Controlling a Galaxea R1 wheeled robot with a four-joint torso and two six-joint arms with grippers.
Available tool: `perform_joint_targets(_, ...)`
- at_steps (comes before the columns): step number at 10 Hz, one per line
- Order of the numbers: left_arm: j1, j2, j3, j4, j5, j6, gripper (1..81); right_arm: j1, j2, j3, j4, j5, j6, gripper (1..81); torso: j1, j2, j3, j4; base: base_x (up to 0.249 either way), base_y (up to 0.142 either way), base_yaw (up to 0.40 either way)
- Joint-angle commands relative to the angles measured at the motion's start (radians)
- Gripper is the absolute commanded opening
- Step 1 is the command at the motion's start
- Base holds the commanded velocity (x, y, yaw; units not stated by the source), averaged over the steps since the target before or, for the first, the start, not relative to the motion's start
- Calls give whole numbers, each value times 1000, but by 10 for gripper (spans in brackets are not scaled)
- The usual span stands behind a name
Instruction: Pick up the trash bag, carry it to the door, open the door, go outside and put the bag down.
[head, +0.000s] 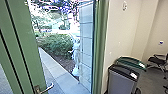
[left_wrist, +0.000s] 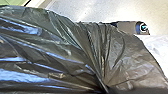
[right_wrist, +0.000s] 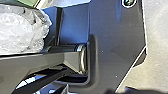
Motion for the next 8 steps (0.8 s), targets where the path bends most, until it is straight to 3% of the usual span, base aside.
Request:
perform_joint_targets(1, -74, -1, 1, 1, 55, 5, 10, 49, 5, 3, -5, -55, -2, 811, 0, 0, 0, 0, 0, 0, 287)
perform_joint_targets(3, -69, -4, 1, -3, 42, 5, 10, 48, 5, 3, -4, -54, 0, 811, 0, 0, 0, 0, 0, 0, 304)
perform_joint_targets(6, -46, -19, 6, -9, -37, 7, 10, 40, 3, 9, -8, -46, -2, 811, 0, 0, 0, 0, 0, 0, 309)
perform_joint_targets(8, -28, -39, 32, -7, -76, 7, 10, 28, 0, 23, -34, -6, -9, 811, 0, 0, 0, 0, 0, 0, 313)
